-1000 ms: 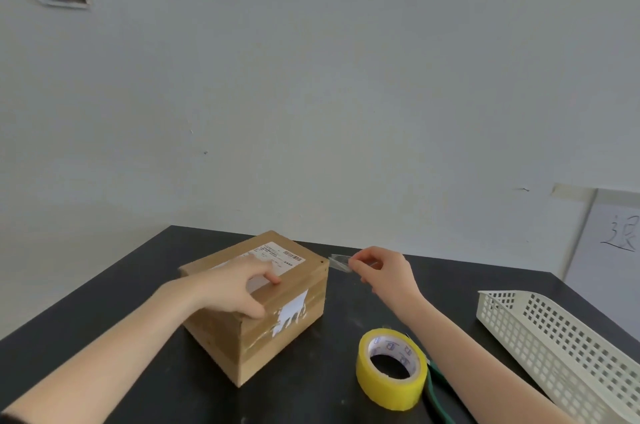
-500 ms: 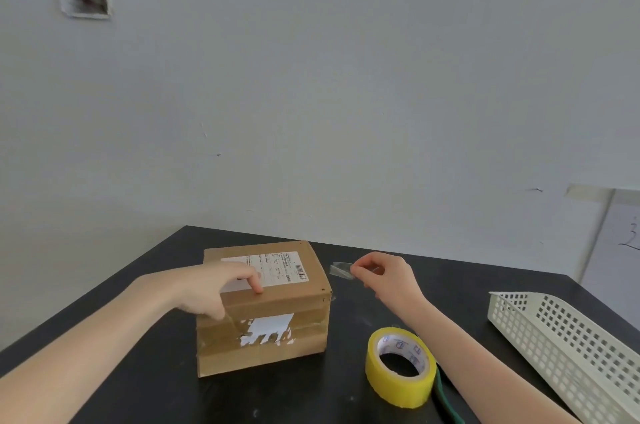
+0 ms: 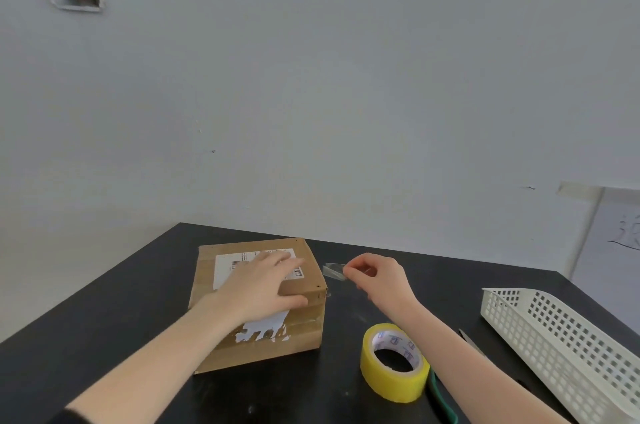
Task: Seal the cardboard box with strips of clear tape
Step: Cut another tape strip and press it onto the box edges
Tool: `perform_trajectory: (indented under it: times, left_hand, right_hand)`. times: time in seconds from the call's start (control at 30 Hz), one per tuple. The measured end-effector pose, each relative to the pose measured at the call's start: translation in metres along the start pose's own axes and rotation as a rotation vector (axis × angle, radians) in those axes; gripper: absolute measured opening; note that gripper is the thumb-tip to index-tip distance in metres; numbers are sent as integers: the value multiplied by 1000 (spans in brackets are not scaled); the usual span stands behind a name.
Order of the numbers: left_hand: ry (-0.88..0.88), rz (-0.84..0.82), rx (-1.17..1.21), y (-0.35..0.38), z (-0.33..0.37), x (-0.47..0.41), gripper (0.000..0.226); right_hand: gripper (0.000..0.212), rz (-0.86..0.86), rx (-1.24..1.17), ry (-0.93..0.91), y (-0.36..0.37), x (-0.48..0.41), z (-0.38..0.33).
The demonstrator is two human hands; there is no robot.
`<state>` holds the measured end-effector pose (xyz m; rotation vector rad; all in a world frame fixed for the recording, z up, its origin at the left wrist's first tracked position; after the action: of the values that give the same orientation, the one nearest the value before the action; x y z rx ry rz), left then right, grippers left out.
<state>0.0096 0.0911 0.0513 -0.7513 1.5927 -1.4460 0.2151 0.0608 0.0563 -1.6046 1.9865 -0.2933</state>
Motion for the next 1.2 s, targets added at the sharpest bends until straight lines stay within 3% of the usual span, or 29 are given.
perform_trajectory:
  times: [0.17,0.43,0.6,0.73,0.87,0.9,1.03,1.2]
  left_hand:
    - [62,-56,-129,13,5,-1,71]
    - [118,-144,-71,12,-5,-3,73]
    - [164,-102,-101,12,-17,-1,77]
    - [93,-100,232,11,-17,0,68]
    - [-80,93,695,-8,-17,3,19]
    - [-124,105,772,-11,-17,4,19]
    - [-122,94,807,-10,-15,12,39]
    - [-184,167,792,0,-25,17,19]
  right_hand:
    - [7,-6,12,10,4,0,0]
    - [3,-33,3,18,7,4,0]
    - [3,-65,-16,4,8,9,-5]
    - [6,-85,-18,-31,13,11,-13]
    - [6,-79,22,-91,22,12,-22]
    - [6,-72,36,-105,24,12,-24]
    - [4,-39,100,-167,35,15,-32]
    - [7,6,81,-181,45,20,-39]
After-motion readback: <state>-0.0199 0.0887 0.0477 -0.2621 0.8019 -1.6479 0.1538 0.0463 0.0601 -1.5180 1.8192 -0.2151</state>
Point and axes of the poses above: each hand's wrist, its own x-axis away from the middle knuckle, its own y-axis out of the palm, z = x × y, the point moved 6 cm from there along -x, towards the middle knuckle, and after that the axes turned 5 degrees about -x, right-handed, at the moved point
